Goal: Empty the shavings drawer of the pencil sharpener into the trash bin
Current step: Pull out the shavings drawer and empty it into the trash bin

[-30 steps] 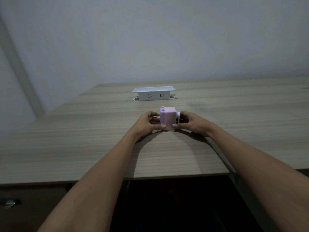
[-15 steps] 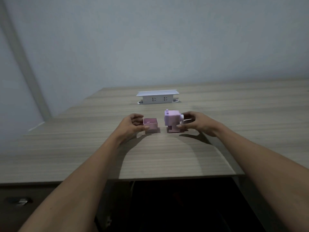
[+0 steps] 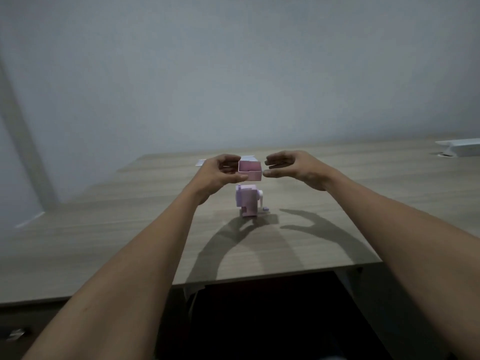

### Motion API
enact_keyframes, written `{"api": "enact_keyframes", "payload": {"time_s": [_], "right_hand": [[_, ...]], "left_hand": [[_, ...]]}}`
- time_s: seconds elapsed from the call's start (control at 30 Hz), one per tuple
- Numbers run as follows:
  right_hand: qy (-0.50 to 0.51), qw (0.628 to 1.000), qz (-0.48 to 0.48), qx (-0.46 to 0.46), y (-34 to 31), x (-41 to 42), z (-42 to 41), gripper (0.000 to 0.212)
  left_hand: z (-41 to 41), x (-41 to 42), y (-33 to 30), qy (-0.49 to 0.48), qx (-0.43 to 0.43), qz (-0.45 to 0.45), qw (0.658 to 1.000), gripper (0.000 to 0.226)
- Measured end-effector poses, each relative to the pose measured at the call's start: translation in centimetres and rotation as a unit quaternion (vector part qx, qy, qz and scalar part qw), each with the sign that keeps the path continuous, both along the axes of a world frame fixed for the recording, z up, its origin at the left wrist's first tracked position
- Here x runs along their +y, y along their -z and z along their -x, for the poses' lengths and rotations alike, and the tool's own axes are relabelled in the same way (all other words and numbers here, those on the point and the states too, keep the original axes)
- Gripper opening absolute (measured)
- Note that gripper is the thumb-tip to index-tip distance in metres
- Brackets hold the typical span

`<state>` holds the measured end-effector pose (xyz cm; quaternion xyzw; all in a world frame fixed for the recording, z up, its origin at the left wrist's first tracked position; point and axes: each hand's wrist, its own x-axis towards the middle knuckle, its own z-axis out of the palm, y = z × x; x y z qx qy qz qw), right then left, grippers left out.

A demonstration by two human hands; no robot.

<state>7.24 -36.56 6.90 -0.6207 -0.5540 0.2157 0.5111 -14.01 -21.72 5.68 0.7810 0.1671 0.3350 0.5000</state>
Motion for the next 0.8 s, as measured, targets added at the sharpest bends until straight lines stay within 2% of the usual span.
{"api": "enact_keyframes", "payload": {"time_s": [0.1, 0.23, 0.43, 0.53, 0.67, 0.8], "right_hand": [[0.011, 1.000, 0.001, 0.007, -0.2, -2.7, -0.8, 0.069], [0.027, 0.999, 0.017, 0.009, -0.7, -7.2, -2.7, 0.056], [0.125, 0.992, -0.006, 0.007, -0.9, -16.0, -7.4, 0.053], [0.174, 0.984, -0.018, 0.011, -0.6, -21.3, -9.4, 0.052], [0.229, 0.972, -0.025, 0.032, 0.3, -28.3, -11.4, 0.047], [0.276, 0.960, -0.021, 0.048, 1.8, -34.5, -11.5, 0.051]], "left_hand": [[-2.9, -2.9, -0.5, 0.039, 0.001, -0.008, 0.999, 0.064], [-6.8, -6.3, -0.3, 0.071, -0.009, -0.013, 0.997, 0.062], [-14.2, -11.9, -0.1, 0.157, -0.021, 0.014, 0.987, 0.064], [-18.0, -15.8, 0.1, 0.211, -0.017, 0.018, 0.977, 0.065], [-22.0, -21.5, 1.1, 0.293, -0.003, 0.022, 0.956, 0.056], [-25.0, -26.8, 3.0, 0.348, 0.005, 0.029, 0.937, 0.054]]}}
